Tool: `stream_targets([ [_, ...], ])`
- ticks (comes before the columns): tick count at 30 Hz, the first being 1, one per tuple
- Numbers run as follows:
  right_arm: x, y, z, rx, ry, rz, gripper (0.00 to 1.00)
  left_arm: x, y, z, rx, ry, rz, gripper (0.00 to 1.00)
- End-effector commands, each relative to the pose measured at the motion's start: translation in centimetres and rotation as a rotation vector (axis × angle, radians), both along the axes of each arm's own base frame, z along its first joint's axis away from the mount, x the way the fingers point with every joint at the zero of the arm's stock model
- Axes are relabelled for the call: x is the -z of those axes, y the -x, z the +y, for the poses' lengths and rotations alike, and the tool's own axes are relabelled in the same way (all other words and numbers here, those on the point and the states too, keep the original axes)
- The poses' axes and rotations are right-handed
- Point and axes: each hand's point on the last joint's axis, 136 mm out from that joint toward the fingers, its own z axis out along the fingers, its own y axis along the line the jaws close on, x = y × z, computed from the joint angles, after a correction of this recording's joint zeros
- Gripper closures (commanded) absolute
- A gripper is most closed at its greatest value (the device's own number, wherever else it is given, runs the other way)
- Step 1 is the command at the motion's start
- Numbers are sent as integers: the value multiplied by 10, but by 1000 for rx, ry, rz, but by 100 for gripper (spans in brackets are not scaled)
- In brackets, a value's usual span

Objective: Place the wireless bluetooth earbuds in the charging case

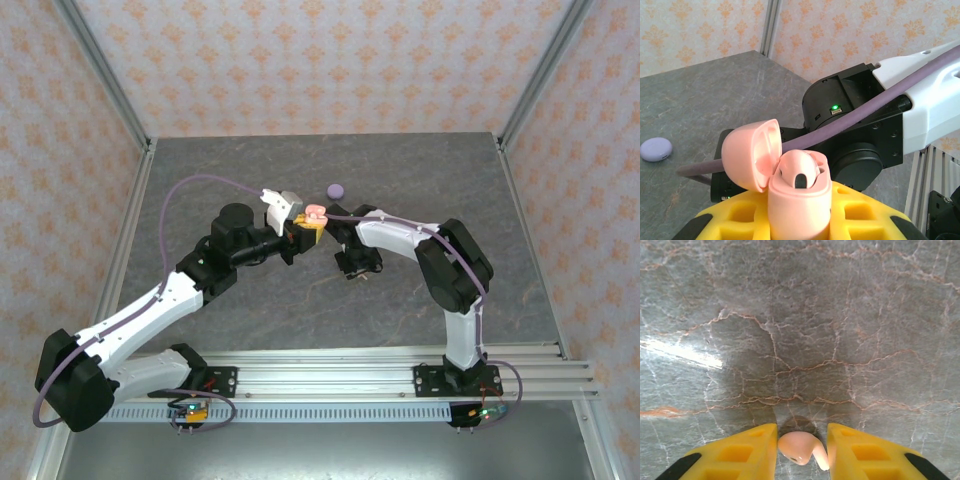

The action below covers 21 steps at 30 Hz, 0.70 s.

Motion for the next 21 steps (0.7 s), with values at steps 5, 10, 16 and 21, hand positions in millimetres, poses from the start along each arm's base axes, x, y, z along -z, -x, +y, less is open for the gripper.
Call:
stream_targets([
  [5,5,13,-18,6,53,48,75,-15,2,-4,9,17,-25,85],
  [10,7,9,-21,69,38,40,79,-15,1,-4,9,17,-26,85],
  [16,0,-3,-27,176,-32,9,81,-11,0,-4,2,9,-13,85],
  [21,-9,-16,-28,284,-151,-14,81,-2,-5,-5,-16,3,13,85],
])
